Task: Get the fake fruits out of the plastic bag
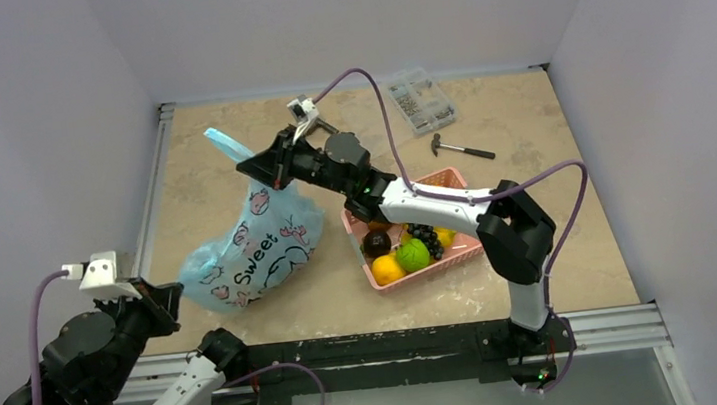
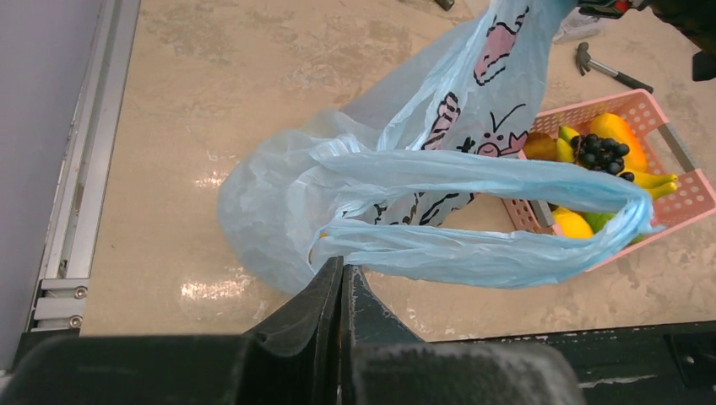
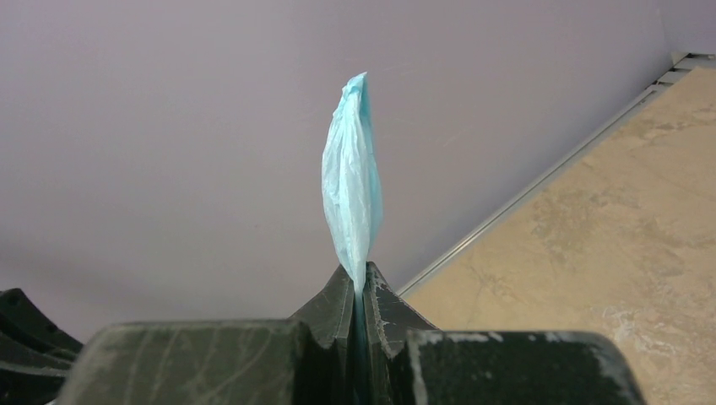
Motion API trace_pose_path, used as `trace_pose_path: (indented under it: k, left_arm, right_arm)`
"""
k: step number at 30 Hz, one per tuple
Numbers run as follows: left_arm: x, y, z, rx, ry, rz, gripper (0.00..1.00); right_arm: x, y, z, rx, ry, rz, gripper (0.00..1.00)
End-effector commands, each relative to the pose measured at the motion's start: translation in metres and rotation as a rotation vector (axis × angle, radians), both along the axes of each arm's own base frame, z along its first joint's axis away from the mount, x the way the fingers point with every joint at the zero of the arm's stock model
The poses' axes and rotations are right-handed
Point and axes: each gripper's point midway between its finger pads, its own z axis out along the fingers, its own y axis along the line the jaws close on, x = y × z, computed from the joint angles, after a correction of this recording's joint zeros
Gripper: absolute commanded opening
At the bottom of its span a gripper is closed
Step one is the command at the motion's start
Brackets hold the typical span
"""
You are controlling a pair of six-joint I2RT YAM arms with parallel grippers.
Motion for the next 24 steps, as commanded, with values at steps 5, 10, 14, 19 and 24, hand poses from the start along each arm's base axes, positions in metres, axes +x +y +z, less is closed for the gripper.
trace_pose_path:
  k: [5,10,14,19,24]
  left_arm:
    - [-0.027,-0.006,0.028,-0.098,0.022,-0.091,0.44]
    - [-0.015,-0.032,0.059,-0.043,0.041,-0.205,0.99]
    - [0.008,-0.068,0.077,0.054,0.100,-0.337,1.00]
    - [0.034,-0.110,0.082,0.095,0.160,-0.471,1.00]
    - [0.033,-0.153,0.070,-0.027,0.170,-0.622,1.00]
  right_arm:
    - [-0.003,0.006,0.026,0.019,-0.054,0.056,0.00]
    - [-0.013,-0.007,0.010,-0.045,-0.054,0.059,0.08]
    - [-0.012,-0.014,0.000,-0.171,-0.084,0.036,0.18]
    - [-0.006,-0.029,-0.003,-0.323,-0.177,-0.023,0.43]
    - [0.005,-0.039,-0.008,-0.472,-0.269,-0.071,0.70]
